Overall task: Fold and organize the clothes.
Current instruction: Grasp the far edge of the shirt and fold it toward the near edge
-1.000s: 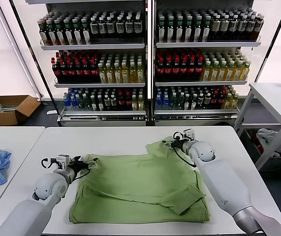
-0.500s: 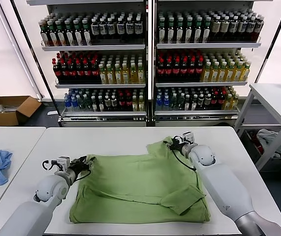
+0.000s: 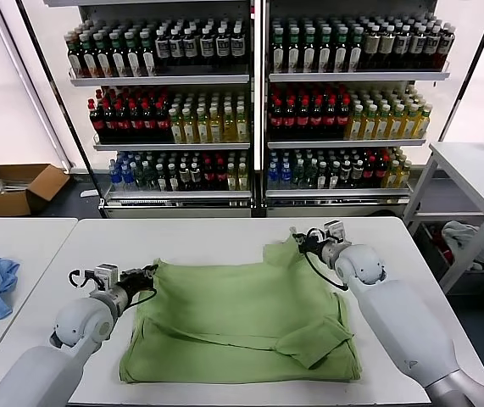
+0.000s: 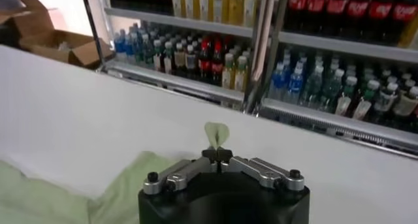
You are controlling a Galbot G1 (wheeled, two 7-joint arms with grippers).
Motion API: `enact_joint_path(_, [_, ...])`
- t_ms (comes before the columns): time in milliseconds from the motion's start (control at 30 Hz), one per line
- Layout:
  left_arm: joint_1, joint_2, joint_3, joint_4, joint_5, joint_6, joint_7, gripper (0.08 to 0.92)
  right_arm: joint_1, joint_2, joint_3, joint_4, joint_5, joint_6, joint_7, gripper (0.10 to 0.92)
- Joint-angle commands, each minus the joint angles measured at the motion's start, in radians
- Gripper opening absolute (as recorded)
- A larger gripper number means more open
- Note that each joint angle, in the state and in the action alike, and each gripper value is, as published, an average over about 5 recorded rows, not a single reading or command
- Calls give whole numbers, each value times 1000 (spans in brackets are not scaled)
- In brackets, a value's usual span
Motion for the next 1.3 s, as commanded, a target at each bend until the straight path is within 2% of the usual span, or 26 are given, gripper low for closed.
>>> enact_joint_path(33, [95,73,-22,-143,-1,-60,-39,83,-129,-164,40,297,107,3,45,106])
enact_joint_path(200, [206,112,-27,-230,39,-88,-125,83,-315,-259,136,468,116,4,43,106])
enact_joint_path(400, [352,120,-49,-351,89,-101,-228,83,-566,-324,237,652,104,14,48,106])
enact_joint_path(700, [526,131,-86,-485,121,-72,-311,83,-789,-361,310,831,40,5,79,106])
enact_joint_path(933, [582,125,-103,-509,137,-63,-319,83,-915,-383,405,883,29,5,63,106])
enact_joint_path(1300, [595,125,-100,-509,164,-59,-320,83,-1082,-404,606,916,34,4,43,106])
